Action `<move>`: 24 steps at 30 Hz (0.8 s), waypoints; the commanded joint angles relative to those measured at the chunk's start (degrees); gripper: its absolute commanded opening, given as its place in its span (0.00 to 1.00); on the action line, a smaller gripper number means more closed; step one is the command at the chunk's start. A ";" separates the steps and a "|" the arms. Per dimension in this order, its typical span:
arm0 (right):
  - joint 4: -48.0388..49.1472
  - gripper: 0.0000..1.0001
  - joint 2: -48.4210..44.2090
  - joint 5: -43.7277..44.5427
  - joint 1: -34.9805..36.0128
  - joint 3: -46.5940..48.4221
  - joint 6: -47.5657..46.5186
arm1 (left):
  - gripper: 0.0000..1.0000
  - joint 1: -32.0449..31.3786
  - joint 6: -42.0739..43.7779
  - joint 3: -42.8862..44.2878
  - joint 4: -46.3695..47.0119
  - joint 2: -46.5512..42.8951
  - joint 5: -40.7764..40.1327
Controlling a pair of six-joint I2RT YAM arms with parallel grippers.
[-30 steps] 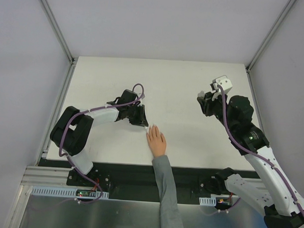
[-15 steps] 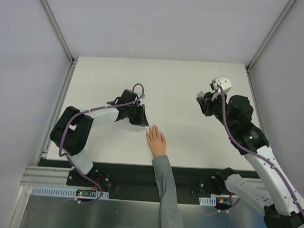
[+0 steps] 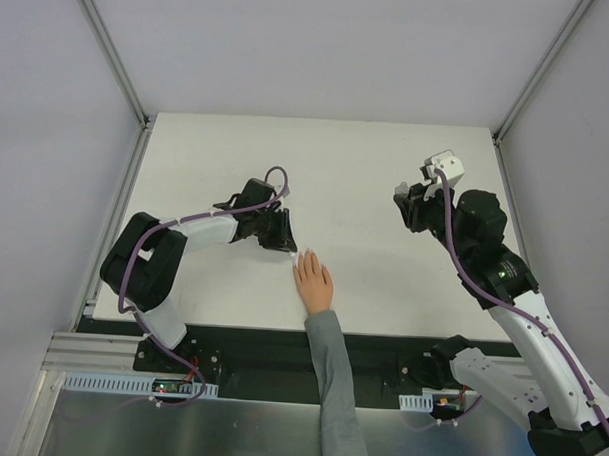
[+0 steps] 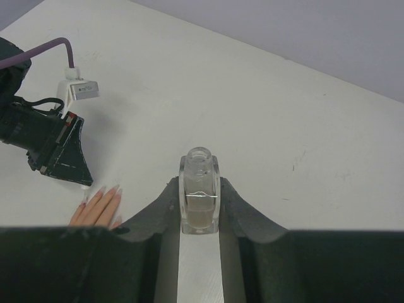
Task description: Paint the nails
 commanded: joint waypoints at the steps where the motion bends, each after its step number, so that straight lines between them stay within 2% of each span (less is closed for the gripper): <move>1: 1.80 0.01 -0.13 -0.40 -0.47 0.34 0.68 | 0.00 0.61 0.03 0.92 0.95 0.24 0.60; 24: 1.80 0.00 -0.40 -0.49 -0.74 0.43 0.95 | 0.00 0.96 0.03 2.24 0.95 1.46 1.57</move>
